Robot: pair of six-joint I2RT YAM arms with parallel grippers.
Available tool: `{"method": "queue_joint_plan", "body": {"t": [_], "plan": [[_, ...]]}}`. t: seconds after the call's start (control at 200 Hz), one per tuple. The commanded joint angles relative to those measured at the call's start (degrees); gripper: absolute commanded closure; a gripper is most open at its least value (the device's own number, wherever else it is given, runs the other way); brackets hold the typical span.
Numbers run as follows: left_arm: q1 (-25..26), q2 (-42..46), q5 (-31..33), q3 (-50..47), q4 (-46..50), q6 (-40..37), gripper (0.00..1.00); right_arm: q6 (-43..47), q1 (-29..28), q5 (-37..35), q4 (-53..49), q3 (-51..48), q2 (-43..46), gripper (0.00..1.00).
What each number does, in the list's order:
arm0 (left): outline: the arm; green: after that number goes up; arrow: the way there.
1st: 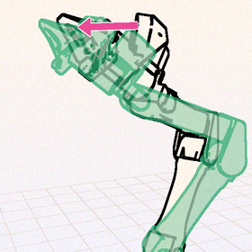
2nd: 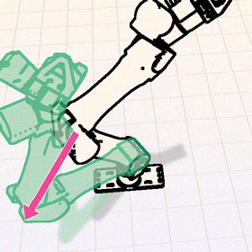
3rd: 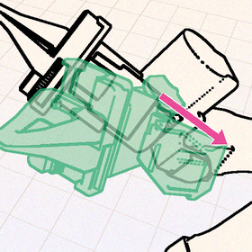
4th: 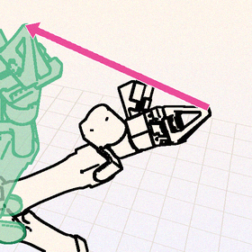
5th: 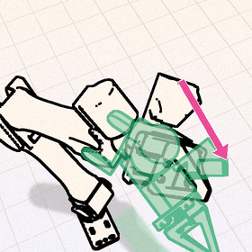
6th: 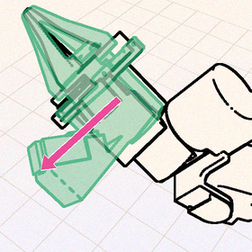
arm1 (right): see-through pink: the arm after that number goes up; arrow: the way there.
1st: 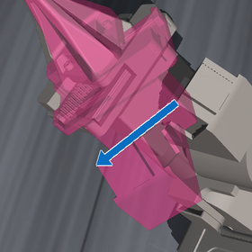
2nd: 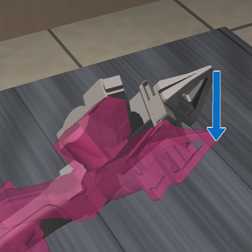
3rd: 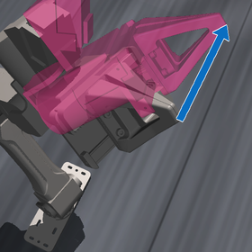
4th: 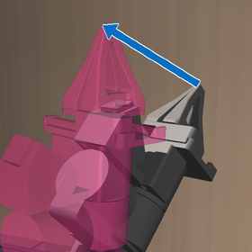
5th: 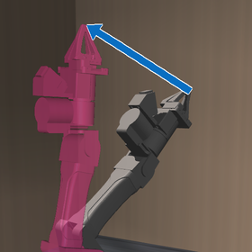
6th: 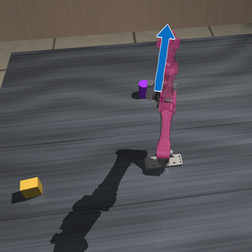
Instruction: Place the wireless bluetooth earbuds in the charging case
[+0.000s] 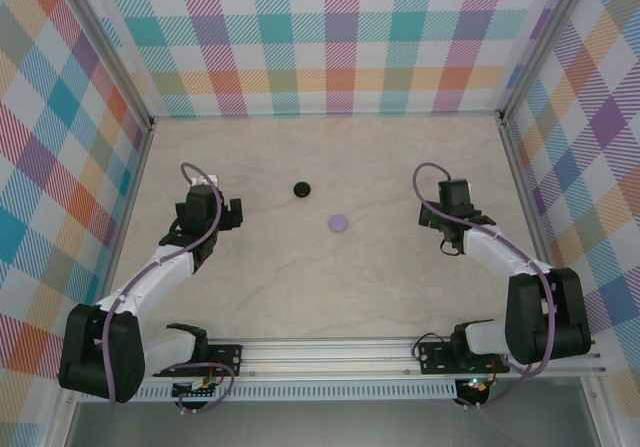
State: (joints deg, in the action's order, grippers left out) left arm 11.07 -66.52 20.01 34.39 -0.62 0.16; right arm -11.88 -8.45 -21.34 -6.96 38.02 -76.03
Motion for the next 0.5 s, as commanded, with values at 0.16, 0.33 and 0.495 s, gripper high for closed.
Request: {"method": "queue_joint_plan", "body": {"t": [0.16,0.33,0.495], "plan": [[-6.21,-2.78,-11.80,-6.98,-20.73,-4.50,0.00,8.23,2.28,9.38,24.58,-9.38,1.41,0.04],[-9.28,-6.19,-19.68,-11.14,-32.58,-2.84,0.00,9.53,3.77,12.68,34.28,-13.10,1.00,0.02],[-10.19,-10.15,-23.83,-12.33,-39.45,-1.54,0.00,10.64,5.60,16.75,40.93,-14.81,0.06,0.02]]}}
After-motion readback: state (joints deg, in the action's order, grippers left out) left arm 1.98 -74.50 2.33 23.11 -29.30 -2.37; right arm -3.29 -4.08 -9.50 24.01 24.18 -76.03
